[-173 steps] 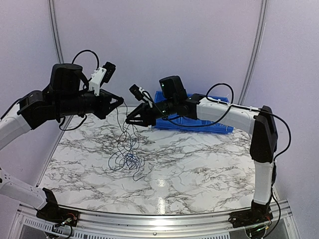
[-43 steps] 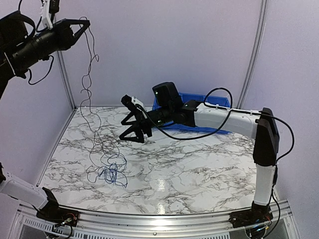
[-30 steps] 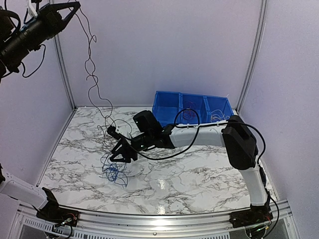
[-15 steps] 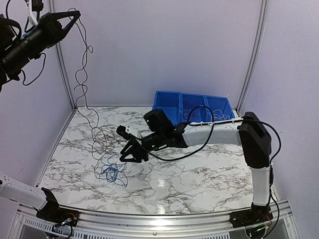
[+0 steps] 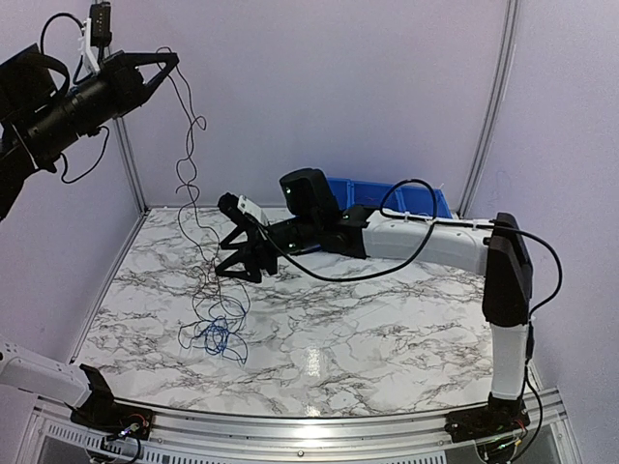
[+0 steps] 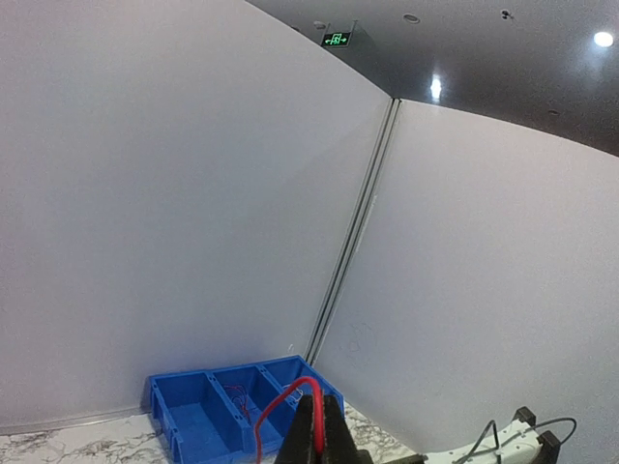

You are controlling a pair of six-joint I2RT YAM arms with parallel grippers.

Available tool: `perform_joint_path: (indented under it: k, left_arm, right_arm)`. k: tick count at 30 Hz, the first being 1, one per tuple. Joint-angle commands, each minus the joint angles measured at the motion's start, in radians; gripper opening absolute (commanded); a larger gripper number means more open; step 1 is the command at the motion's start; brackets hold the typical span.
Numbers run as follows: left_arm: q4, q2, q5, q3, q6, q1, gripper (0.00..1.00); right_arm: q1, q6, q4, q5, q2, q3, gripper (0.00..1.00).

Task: Untangle the cables

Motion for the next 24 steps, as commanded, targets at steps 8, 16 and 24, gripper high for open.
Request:
perform_joint_path:
  k: [8,16,24]
  left_arm:
    - [0.044,-0.010,0.049,0.000,-0.050,-0.005,0.00]
    - [0.046,0.010,0.072,0.015,-0.076,-0.007,0.00]
    - [0.044,0.019,0.081,0.023,-0.089,-0.010,0.00]
  right_arm:
    - [-0.040,-0.012,0.011,0.068,-0.008,-0.084,0.77]
    - [-0.067,-0.092,0.029,0.094,0.008,-0.156,0.76]
    - [-0.060,-0.026,0.065,-0.063,0.118,-0.087,0.77]
